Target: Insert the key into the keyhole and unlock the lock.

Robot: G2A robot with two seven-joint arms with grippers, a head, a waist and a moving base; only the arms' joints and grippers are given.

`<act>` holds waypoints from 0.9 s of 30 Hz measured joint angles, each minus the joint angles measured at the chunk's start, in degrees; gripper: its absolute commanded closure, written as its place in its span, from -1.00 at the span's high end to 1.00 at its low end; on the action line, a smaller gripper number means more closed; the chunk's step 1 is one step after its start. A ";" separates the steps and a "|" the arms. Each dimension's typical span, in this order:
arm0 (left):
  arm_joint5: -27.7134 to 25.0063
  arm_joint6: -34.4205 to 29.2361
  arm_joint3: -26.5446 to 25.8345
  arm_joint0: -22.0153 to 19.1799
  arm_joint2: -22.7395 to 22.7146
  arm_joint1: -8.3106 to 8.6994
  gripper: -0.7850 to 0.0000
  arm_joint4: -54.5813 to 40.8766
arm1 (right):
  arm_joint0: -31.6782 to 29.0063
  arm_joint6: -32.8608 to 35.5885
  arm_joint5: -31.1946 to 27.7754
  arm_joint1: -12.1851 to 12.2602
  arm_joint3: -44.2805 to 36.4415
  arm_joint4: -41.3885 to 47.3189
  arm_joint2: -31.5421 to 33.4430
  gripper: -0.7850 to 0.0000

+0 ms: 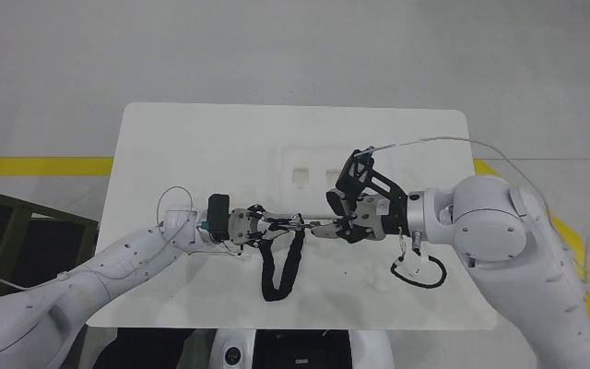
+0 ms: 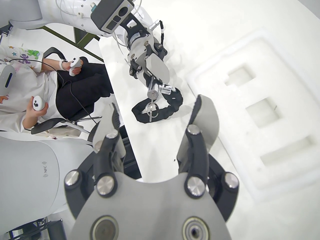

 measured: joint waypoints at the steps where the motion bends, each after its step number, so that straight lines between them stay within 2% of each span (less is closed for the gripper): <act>1: 0.00 0.00 0.00 0.00 0.00 0.00 -1.00 0.00 | -0.64 0.24 0.03 0.16 -0.29 -0.02 0.56 -0.87; 11: 0.00 0.00 0.00 0.00 0.00 0.00 -1.00 0.00 | -3.83 0.06 0.03 0.82 -1.19 0.17 1.94 -0.89; 16: 0.00 0.00 0.00 0.00 0.00 0.00 -1.00 0.00 | -3.57 -0.67 0.26 0.78 -0.79 0.44 1.25 -0.81; 27: 0.00 0.00 0.00 0.00 0.00 0.00 -1.00 0.00 | -2.38 -1.04 0.42 0.69 -0.37 0.67 -0.43 -1.00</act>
